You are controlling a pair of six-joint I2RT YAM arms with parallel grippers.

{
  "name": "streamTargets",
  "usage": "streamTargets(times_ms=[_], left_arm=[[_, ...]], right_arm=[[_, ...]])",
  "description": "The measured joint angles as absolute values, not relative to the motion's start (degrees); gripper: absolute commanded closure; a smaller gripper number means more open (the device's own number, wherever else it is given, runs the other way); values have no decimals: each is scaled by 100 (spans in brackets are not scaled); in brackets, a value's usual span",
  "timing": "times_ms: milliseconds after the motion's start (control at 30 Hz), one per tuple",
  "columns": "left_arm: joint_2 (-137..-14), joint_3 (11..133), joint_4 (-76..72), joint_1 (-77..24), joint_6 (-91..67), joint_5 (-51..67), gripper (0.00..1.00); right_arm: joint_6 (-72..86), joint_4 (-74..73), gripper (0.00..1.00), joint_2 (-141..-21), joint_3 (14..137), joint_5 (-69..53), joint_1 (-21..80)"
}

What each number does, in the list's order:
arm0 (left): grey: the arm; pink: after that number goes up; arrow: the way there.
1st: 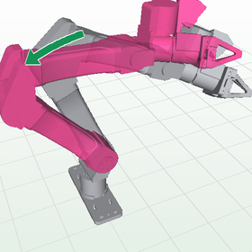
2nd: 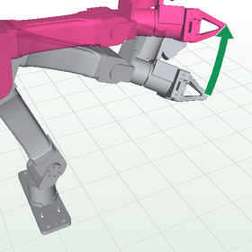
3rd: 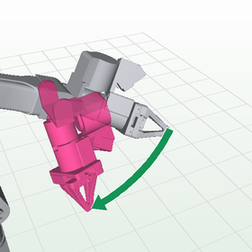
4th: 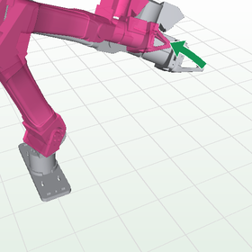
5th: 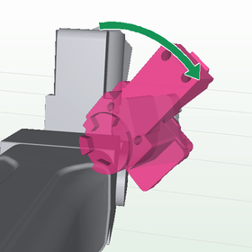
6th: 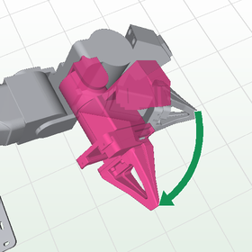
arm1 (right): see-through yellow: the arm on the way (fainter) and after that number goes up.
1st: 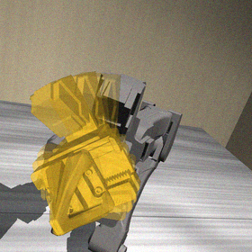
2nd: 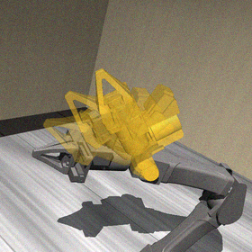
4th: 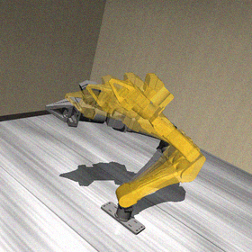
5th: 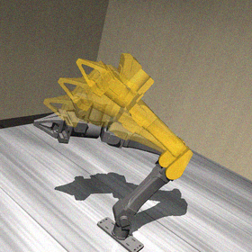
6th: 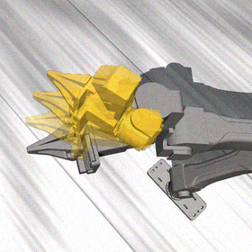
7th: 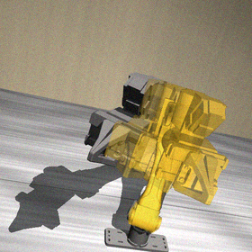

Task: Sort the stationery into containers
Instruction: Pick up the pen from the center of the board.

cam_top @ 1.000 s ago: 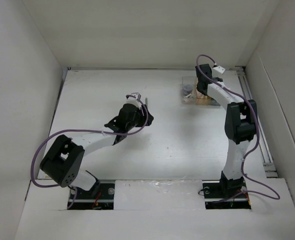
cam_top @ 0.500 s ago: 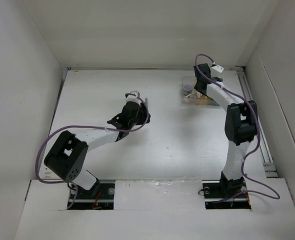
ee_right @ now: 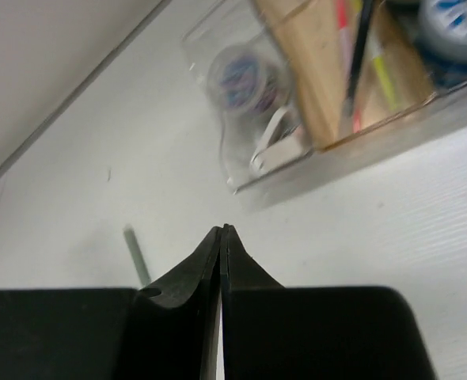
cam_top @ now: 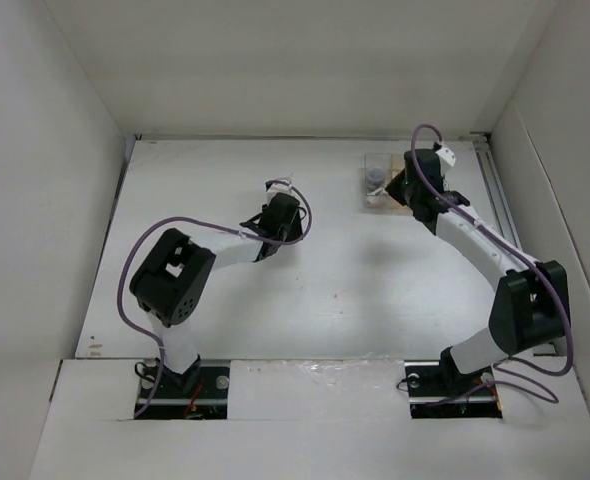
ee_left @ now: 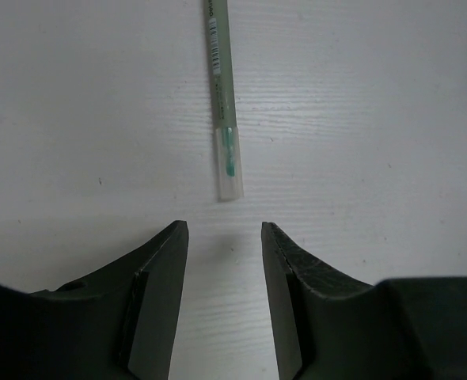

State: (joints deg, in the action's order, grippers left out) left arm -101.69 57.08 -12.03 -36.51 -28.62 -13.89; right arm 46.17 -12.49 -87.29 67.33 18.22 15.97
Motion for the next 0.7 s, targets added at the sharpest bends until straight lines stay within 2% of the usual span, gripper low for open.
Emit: streamTargets(times_ms=[33, 133, 167, 400, 533, 567, 600, 700], left_arm=[[-10304, 5815, -1168, -3651, -2847, -1441, 63], [-10617, 6088, -1046, -3651, -2810, -1623, 63], [-10702, 6165, -1009, -3651, -2794, -1673, 63], [-11273, 6742, -873, -3651, -2674, -2073, 73], [-11399, 6895, -847, -3651, -2635, -2132, 87], [-11428, 6921, -851, -3651, -2620, -2152, 96], [-11445, 6947, -854, -3651, -2613, -2161, 99], [-11454, 6954, -873, -3651, -2598, -2165, 100]], right_arm=[[4657, -1177, 83, -8659, 6606, 1721, 1699], [4744, -985, 64, -8552, 6316, 1461, 2018], [4766, -965, 62, -8527, 6246, 1393, 2099], [4840, -690, 59, -8302, 5804, 1122, 2506], [4901, -545, 59, -8296, 5693, 1079, 2635], [4917, -528, 57, -8296, 5669, 1068, 2670], [4941, -504, 55, -8296, 5645, 1050, 2703], [4995, -460, 47, -8296, 5594, 1022, 2808]])
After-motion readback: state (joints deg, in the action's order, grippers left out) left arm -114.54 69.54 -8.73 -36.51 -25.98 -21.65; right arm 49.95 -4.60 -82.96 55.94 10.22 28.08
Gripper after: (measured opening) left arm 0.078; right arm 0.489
